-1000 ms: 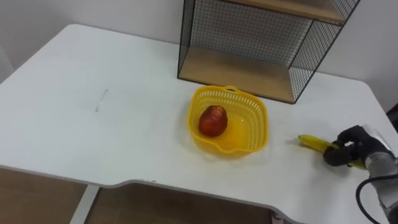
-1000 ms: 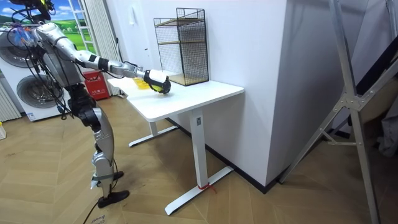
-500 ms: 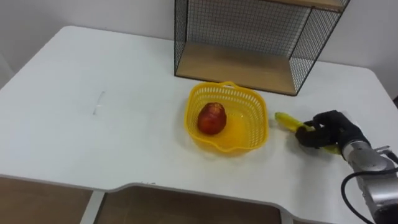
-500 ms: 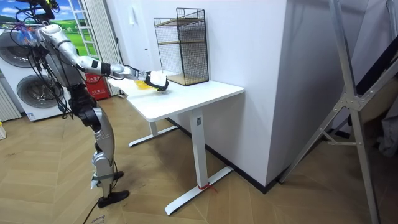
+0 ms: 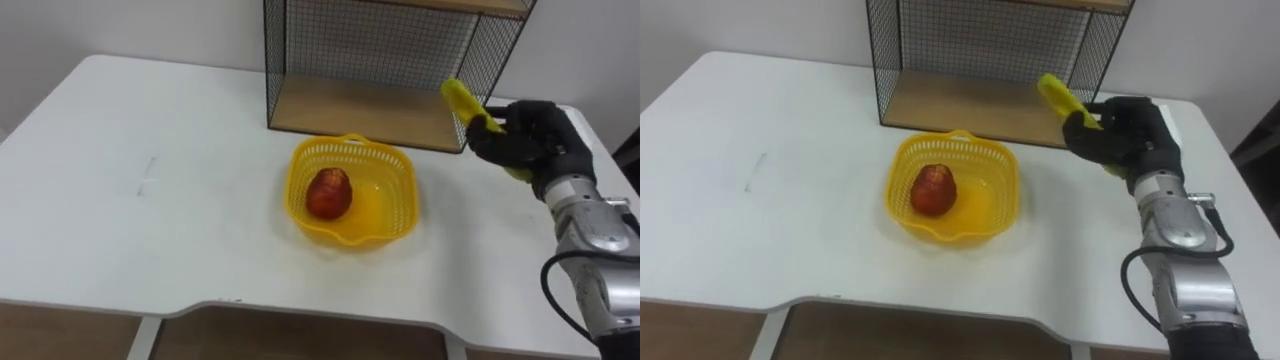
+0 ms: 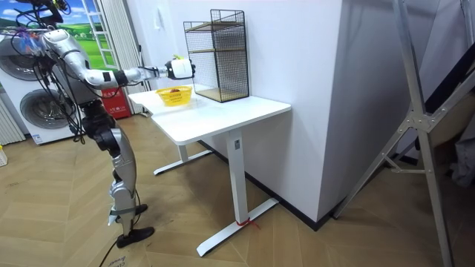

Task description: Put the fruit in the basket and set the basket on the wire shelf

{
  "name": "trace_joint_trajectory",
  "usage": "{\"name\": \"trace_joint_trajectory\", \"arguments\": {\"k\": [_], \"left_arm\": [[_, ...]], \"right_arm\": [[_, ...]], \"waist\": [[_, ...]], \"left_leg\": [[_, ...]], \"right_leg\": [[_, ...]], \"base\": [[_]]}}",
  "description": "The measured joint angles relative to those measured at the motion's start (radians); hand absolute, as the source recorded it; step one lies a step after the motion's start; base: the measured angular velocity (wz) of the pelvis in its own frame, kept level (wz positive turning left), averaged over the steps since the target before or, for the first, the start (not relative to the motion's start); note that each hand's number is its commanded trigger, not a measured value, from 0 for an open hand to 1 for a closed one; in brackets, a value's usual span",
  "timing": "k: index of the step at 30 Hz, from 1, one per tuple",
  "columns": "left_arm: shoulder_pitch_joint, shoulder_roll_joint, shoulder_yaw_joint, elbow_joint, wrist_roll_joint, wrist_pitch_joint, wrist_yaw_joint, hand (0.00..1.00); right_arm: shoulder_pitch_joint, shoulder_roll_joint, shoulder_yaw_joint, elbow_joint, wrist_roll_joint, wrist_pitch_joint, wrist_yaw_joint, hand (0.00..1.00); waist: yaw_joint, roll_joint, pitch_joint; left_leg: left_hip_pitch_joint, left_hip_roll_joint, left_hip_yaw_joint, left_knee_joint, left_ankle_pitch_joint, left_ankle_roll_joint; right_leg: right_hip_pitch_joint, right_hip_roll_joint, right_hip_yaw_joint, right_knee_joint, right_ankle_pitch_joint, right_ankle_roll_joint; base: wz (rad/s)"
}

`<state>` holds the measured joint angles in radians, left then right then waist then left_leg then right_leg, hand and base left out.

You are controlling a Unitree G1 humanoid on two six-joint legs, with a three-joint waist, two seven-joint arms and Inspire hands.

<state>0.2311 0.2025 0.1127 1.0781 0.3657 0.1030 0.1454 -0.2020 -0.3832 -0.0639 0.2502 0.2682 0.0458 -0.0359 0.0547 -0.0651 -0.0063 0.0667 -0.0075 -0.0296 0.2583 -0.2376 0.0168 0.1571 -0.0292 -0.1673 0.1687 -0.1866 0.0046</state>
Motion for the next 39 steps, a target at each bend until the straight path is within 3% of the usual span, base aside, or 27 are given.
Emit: {"name": "trace_joint_trajectory", "arguments": {"k": [8, 18, 22, 28, 29, 30, 32, 39], "left_arm": [[0.004, -0.008, -0.005, 0.000, -0.002, -0.002, -0.002, 0.00], [-0.011, -0.014, -0.023, -0.002, -0.003, -0.018, -0.001, 0.00], [-0.022, -0.010, -0.059, 0.001, -0.003, -0.018, -0.001, 0.00], [-0.026, -0.009, -0.058, 0.002, -0.002, -0.019, -0.009, 0.00], [-0.026, -0.010, -0.058, 0.002, -0.002, -0.019, -0.011, 0.00], [-0.026, -0.009, -0.057, 0.002, -0.002, -0.019, -0.019, 0.00], [-0.027, -0.009, -0.057, 0.002, -0.002, -0.019, -0.027, 0.00], [-0.038, -0.009, -0.057, 0.000, -0.002, -0.018, -0.038, 0.00]], "right_arm": [[0.031, 0.015, 0.006, -0.186, -0.054, -0.004, -0.005, 1.00], [0.030, 0.014, 0.098, -0.251, -0.313, -0.024, 0.042, 1.00], [0.030, 0.014, 0.136, -0.251, -0.340, -0.023, 0.098, 1.00], [0.030, 0.014, 0.141, -0.267, -0.447, -0.023, 0.161, 1.00], [0.030, 0.015, 0.141, -0.269, -0.458, -0.023, 0.166, 0.76], [0.030, 0.015, 0.141, -0.269, -0.477, -0.022, 0.176, 0.29], [0.030, 0.015, 0.141, -0.269, -0.480, -0.022, 0.192, 0.00], [0.031, 0.015, 0.142, -0.269, -0.530, -0.021, 0.240, 0.00]], "waist": [[0.003, 0.009, 0.0039], [0.030, 0.003, 0.0015], [0.032, -0.005, 0.0061], [0.036, -0.023, 0.0132], [0.036, -0.024, 0.0125], [0.037, -0.025, 0.0119], [0.042, -0.026, 0.0113], [0.054, -0.020, 0.0131]], "left_leg": [[0.001, 0.000, 0.002, -0.005, 0.000, 0.000], [0.001, 0.001, 0.013, -0.019, 0.003, 0.001], [-0.004, 0.001, 0.009, -0.019, 0.003, 0.001], [-0.006, 0.001, 0.006, -0.020, 0.003, 0.001], [-0.007, 0.001, 0.006, -0.020, 0.003, 0.001], [-0.007, 0.000, 0.006, -0.020, 0.003, 0.001], [-0.006, 0.001, 0.006, -0.020, 0.003, 0.001], [-0.008, 0.001, 0.006, -0.017, 0.003, 0.001]], "right_leg": [[-0.003, 0.000, 0.003, 0.000, 0.000, 0.000], [-0.014, 0.001, 0.018, 0.002, 0.000, 0.000], [-0.017, 0.001, 0.013, 0.001, 0.000, 0.000], [-0.018, 0.001, 0.011, 0.001, 0.000, 0.000], [-0.018, 0.001, 0.011, 0.001, 0.000, 0.000], [-0.018, 0.001, 0.011, 0.001, 0.000, 0.000], [-0.018, 0.001, 0.011, 0.001, 0.000, 0.000], [-0.019, 0.001, 0.010, 0.001, 0.000, 0.000]], "base": [[-0.01], [-0.04], [0.04], [0.01], [0.00], [0.00], [0.00], [0.00]]}}
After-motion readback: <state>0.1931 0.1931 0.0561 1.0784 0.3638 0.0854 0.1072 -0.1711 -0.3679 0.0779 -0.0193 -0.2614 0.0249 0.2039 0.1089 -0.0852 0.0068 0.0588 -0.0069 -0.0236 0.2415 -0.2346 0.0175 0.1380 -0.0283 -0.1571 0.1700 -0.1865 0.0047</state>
